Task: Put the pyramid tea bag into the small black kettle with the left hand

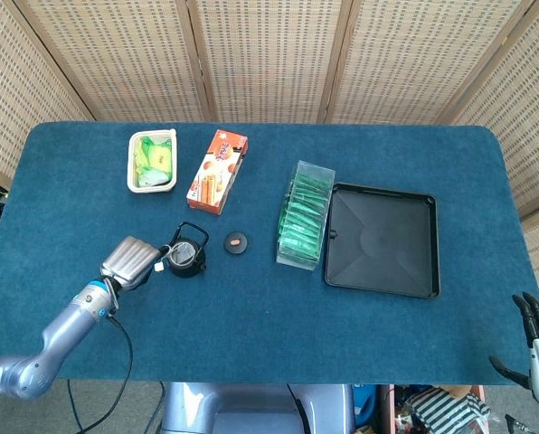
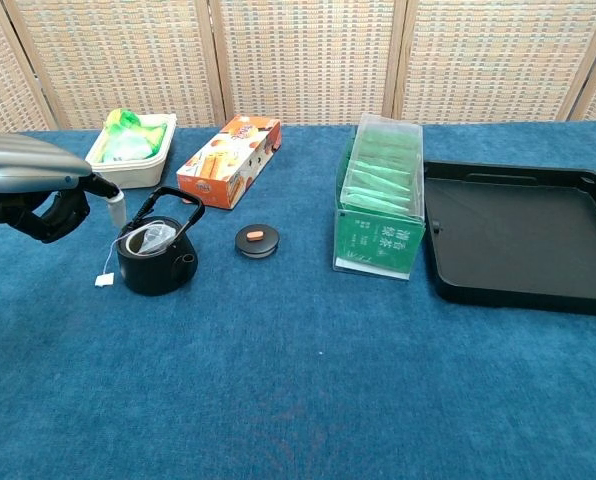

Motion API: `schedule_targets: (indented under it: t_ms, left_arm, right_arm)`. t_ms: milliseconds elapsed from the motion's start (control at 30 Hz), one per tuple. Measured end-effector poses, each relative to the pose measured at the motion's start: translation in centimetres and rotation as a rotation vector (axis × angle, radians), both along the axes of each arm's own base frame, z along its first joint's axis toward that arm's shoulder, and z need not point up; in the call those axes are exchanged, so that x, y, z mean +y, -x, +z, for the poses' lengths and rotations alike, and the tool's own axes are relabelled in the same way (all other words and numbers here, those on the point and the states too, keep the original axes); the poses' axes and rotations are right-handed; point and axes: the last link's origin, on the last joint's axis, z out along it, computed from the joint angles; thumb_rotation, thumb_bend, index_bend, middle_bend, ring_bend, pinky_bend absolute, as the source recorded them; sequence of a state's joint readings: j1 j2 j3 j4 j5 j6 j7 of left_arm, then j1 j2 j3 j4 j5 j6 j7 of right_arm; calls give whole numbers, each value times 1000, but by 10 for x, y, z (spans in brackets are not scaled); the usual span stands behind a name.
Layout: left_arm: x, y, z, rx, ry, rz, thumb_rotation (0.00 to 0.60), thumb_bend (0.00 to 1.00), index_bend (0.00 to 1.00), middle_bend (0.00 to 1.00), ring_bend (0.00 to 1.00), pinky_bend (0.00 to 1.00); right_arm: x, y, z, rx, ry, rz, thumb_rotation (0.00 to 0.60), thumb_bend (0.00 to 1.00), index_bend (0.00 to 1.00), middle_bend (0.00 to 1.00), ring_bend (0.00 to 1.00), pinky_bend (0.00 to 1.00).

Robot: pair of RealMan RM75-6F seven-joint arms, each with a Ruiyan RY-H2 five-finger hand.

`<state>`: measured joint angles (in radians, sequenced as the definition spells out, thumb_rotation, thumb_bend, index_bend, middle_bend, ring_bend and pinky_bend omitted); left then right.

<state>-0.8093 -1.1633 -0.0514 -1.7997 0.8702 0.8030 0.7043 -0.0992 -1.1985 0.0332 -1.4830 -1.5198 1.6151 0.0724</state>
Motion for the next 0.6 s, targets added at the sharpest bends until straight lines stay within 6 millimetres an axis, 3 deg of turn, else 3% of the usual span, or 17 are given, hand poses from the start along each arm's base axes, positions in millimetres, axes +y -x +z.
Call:
schedule_targets:
  t_ms: [267,600]
  left_arm:
    - [8,-5,-10,24,16,18,600,1000,257,685,578,638]
    - [18,-11,-28,54,53,51,600,1000,150,684,578,638]
  right_arm:
    - [2,1,0,-1,6,-5,600,18,107,155,0,64]
    - [3,2,1,-2,8,-9,600,18,107,156,0,64]
